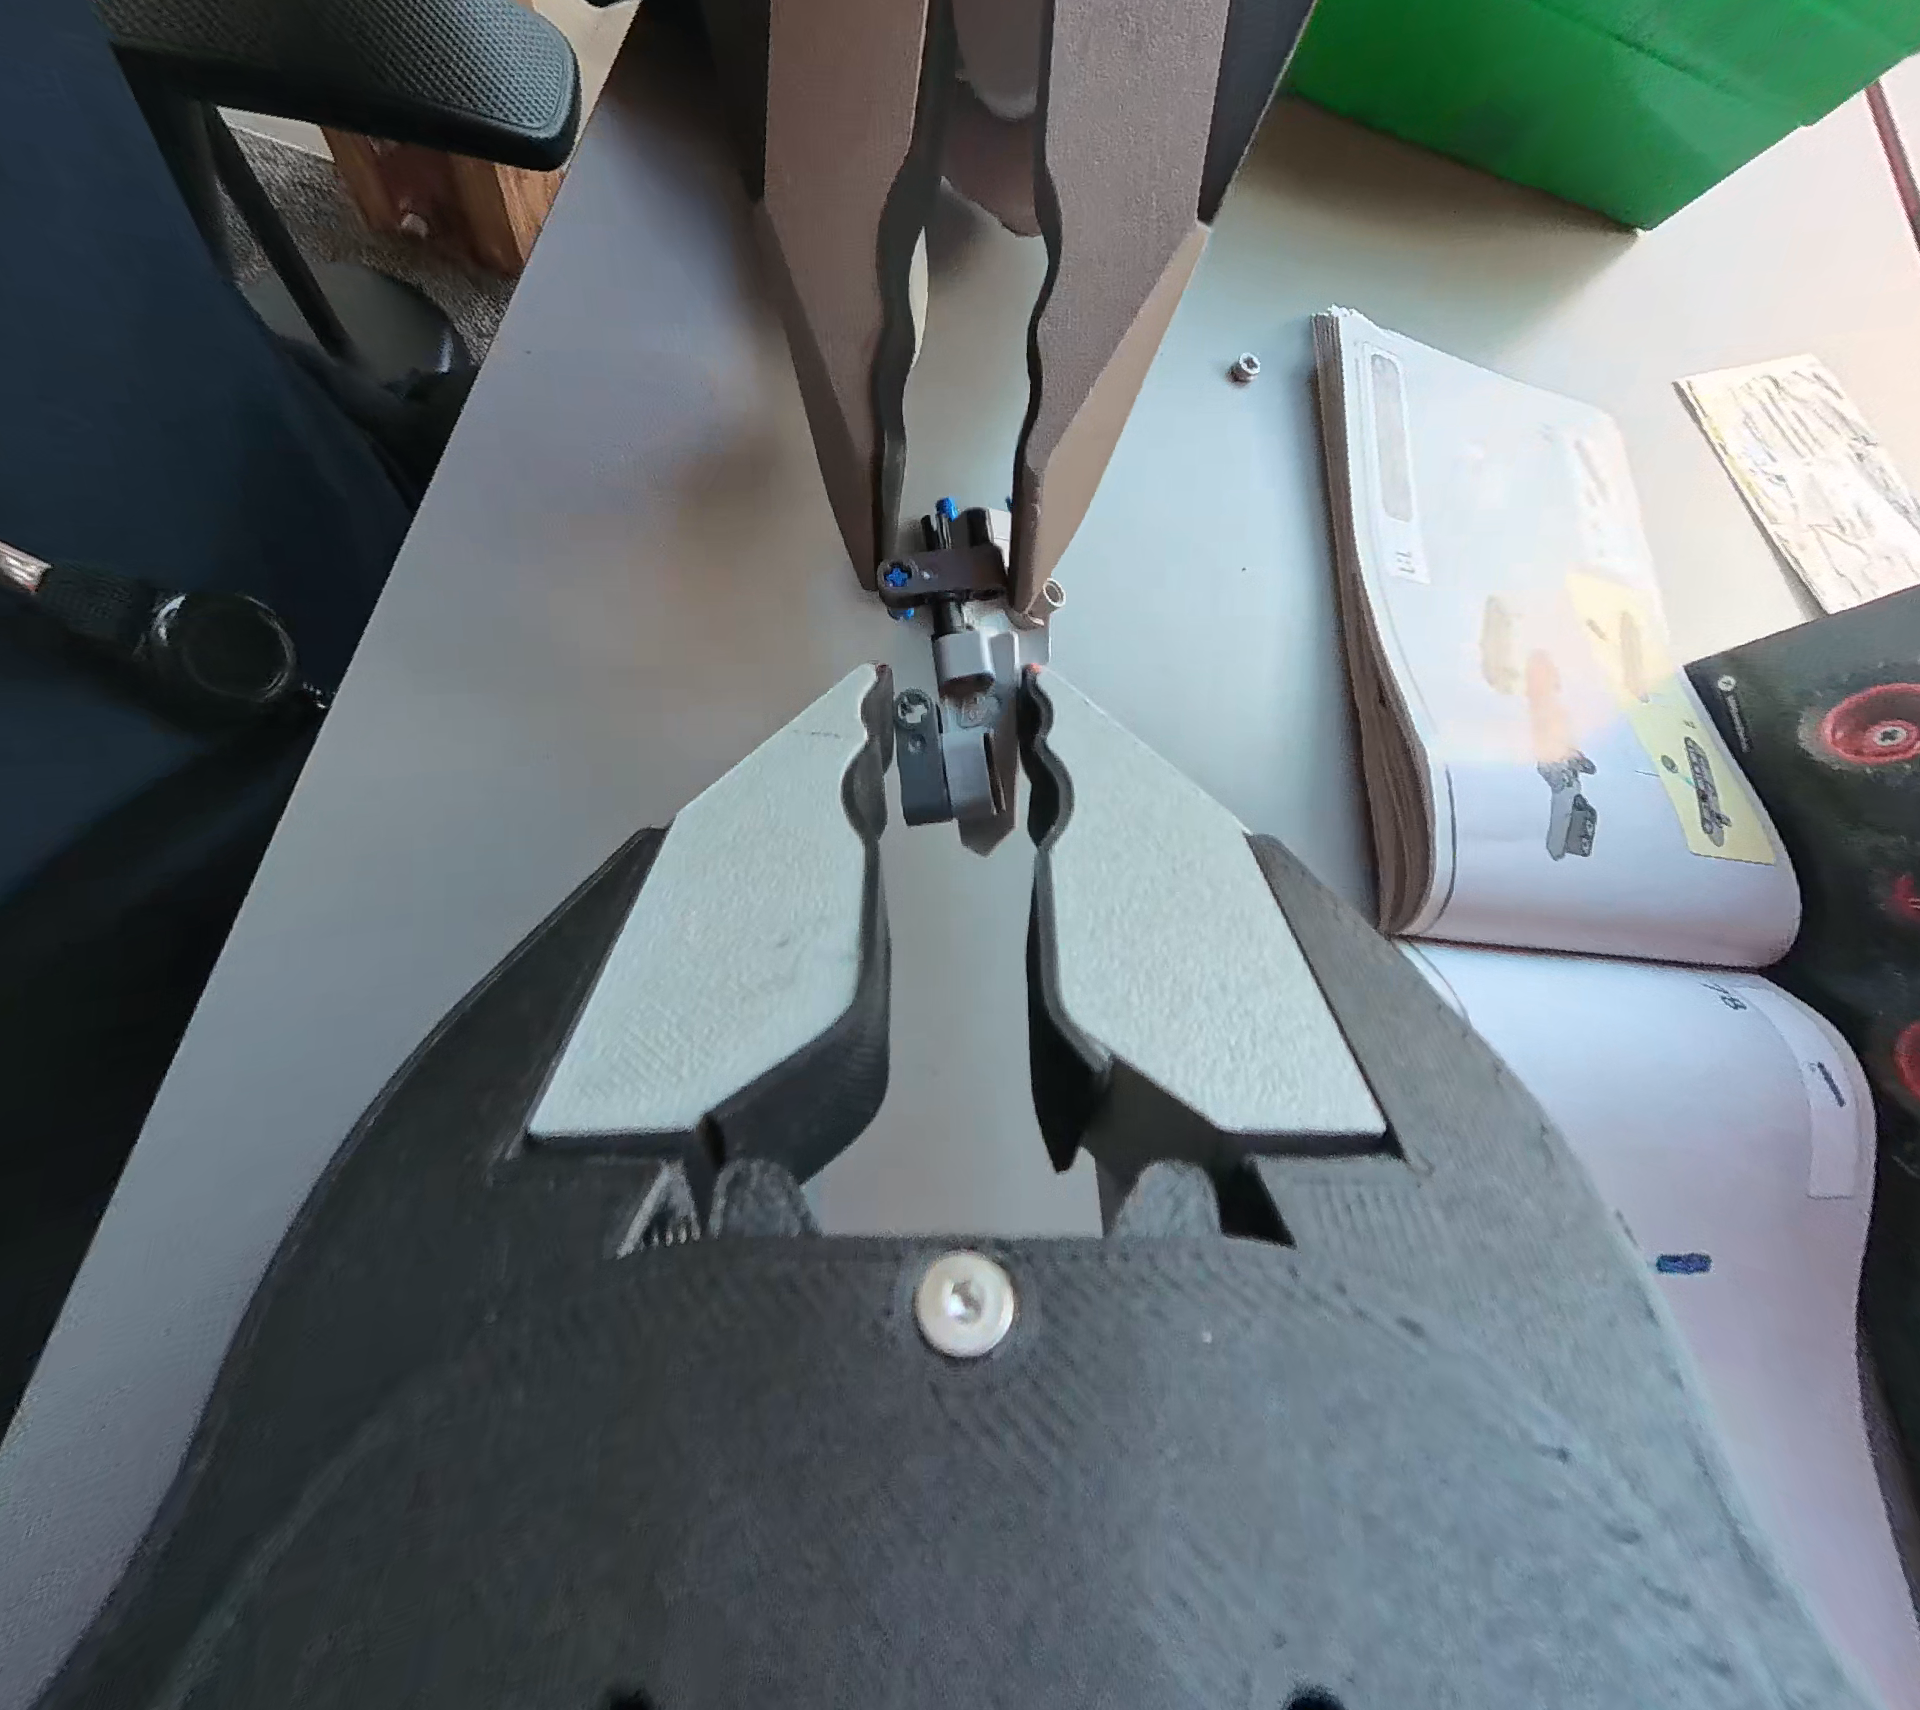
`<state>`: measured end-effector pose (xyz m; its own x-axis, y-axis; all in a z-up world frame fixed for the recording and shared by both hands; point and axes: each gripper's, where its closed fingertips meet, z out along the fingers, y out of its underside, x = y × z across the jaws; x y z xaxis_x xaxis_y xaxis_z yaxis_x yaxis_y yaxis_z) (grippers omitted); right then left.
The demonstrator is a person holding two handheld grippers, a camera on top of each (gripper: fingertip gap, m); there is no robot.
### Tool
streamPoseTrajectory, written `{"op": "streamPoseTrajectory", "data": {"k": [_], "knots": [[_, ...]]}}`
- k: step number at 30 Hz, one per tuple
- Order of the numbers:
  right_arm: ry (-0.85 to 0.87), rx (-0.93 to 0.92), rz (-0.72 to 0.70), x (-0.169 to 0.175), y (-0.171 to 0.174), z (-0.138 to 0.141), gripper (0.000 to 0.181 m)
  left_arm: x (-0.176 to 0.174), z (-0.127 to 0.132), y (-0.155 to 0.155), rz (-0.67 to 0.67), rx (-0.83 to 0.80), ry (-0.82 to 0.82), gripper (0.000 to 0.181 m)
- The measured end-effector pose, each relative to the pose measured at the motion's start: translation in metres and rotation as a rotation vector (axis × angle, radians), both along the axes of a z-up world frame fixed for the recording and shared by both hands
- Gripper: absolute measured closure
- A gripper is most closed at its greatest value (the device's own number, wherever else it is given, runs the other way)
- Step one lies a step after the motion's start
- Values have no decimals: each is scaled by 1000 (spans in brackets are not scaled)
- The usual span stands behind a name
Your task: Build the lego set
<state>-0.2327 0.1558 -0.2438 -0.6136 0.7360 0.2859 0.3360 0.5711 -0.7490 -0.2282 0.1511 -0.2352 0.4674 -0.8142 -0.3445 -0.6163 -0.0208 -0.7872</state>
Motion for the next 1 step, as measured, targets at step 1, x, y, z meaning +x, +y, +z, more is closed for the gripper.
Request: {"op": "streamPoseTrajectory", "data": {"k": [1], "knots": [[1, -5, 1, 1, 0, 0, 161, 0, 0, 0, 1, -1, 0, 161]]}}
